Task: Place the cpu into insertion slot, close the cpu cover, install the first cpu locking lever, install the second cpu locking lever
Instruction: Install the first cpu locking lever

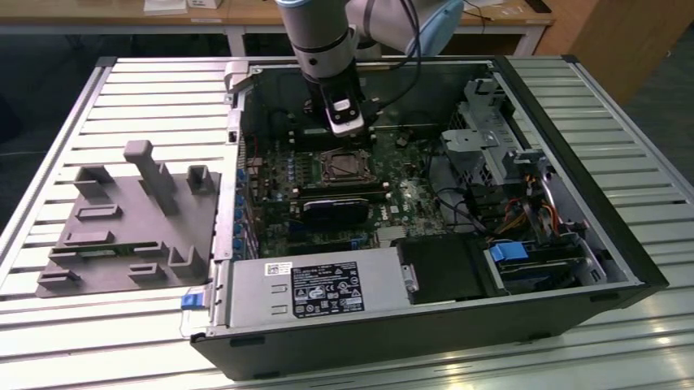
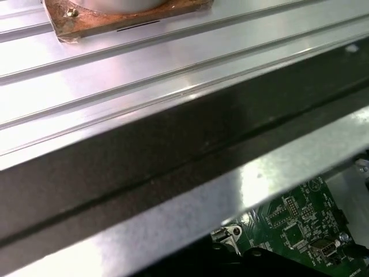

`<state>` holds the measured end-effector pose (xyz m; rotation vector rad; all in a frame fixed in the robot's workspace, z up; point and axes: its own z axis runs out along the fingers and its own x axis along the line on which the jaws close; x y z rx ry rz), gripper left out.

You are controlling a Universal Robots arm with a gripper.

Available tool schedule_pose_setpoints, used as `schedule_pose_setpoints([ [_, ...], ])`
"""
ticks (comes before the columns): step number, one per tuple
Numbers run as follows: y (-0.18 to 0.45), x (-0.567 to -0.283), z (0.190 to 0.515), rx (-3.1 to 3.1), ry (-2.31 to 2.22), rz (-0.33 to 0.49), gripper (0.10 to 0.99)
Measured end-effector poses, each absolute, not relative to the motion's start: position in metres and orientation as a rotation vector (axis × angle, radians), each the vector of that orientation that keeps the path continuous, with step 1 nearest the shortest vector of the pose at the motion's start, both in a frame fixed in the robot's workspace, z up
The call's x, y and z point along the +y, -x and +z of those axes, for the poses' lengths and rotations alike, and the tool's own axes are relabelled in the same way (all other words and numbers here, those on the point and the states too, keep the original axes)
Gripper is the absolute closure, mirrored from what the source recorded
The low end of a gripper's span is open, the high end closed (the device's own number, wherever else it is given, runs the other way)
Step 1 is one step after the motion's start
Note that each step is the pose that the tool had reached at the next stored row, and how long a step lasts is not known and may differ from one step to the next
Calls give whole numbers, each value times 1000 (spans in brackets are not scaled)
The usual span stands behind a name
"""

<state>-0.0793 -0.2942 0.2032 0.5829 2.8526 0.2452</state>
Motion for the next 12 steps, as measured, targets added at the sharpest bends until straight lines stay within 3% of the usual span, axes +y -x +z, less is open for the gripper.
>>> schedule_pose_setpoints([
  [12,79,-295,198,2853,-583,244,980],
])
